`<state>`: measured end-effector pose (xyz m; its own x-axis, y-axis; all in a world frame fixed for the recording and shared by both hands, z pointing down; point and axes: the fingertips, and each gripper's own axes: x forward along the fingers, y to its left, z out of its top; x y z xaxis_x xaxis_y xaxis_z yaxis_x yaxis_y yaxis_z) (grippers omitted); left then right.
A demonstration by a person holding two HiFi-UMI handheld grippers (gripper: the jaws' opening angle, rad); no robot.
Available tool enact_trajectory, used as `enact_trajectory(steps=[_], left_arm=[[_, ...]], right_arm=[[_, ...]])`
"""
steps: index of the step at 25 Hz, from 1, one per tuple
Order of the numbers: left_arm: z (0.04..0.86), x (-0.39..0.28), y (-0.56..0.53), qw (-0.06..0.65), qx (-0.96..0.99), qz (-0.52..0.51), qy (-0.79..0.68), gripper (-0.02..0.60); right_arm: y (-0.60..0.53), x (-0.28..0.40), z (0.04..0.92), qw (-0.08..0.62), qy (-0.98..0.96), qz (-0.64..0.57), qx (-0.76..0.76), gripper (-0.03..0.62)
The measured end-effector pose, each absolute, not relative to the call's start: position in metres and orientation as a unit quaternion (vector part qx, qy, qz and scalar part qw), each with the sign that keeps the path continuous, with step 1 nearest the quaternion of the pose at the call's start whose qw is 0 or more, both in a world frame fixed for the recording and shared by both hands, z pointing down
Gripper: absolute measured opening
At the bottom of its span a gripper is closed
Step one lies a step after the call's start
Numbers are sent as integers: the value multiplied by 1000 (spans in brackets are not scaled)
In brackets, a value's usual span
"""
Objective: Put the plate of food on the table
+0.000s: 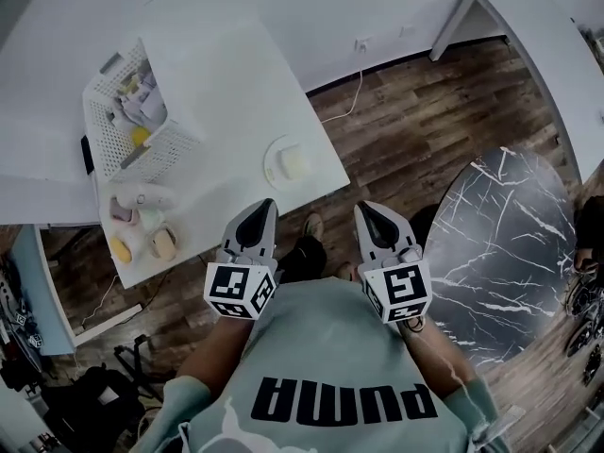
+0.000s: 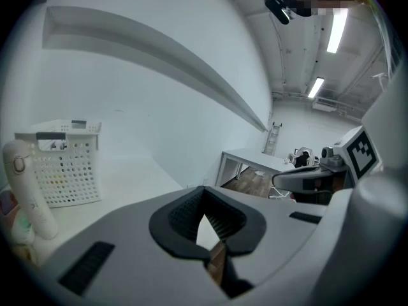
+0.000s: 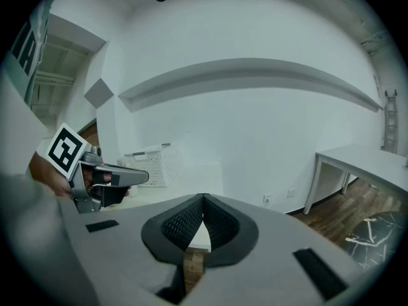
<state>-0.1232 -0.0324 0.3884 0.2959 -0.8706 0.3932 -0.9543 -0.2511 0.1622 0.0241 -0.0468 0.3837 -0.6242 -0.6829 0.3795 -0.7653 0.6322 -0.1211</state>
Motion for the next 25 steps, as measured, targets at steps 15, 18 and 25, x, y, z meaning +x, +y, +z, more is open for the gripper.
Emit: enact_trajectory(steps=[15, 18, 25], left_arm=[[488, -195, -108, 348, 765, 137, -525, 6], [503, -205, -116, 364, 760, 149, -517, 6], [533, -207, -127, 412, 755, 172, -480, 65]], right_arm=[[-127, -31, 467, 231, -851, 247, 401, 8], [-133, -35, 486, 245, -839, 273, 402, 8], [-134, -48, 526, 260, -818, 352, 372, 8]])
